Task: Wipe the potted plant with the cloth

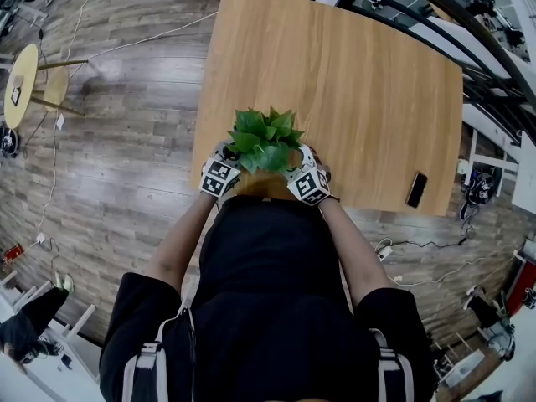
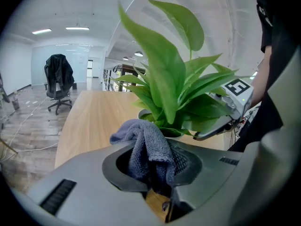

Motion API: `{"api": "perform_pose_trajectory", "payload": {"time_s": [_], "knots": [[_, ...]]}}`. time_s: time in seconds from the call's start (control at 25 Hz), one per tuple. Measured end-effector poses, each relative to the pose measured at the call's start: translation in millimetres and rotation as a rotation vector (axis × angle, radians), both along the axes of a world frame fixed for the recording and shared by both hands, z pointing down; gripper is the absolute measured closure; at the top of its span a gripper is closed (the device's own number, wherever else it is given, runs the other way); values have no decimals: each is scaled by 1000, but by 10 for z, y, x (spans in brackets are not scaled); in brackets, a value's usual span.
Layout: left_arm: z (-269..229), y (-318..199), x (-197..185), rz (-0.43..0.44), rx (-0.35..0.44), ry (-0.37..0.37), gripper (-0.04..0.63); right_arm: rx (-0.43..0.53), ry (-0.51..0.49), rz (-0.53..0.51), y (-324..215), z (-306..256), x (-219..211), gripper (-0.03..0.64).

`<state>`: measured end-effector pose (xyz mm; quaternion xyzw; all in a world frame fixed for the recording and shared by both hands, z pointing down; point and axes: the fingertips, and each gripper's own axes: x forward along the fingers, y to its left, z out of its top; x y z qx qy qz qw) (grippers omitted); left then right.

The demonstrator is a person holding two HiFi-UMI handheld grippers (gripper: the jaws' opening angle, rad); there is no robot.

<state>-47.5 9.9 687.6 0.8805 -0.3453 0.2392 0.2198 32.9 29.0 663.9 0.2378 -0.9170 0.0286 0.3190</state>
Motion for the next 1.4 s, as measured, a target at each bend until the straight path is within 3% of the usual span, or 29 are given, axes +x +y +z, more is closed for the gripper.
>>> {"api": "perform_pose_trajectory", "payload": {"time_s": [0.16, 0.36, 0.6, 1.4], "knots": [[12, -51, -245, -44, -4, -8, 483, -40, -53, 8, 198, -29, -168, 363], [23, -96, -171, -43, -4, -9, 483, -68, -81, 131, 10, 48, 70, 362], [25, -49, -64, 37, 13, -33, 483, -11, -63, 44, -125, -28, -55, 362], [-3, 82, -22, 36, -8, 5, 482, -11, -60, 95, -30, -41, -98, 364]]}}
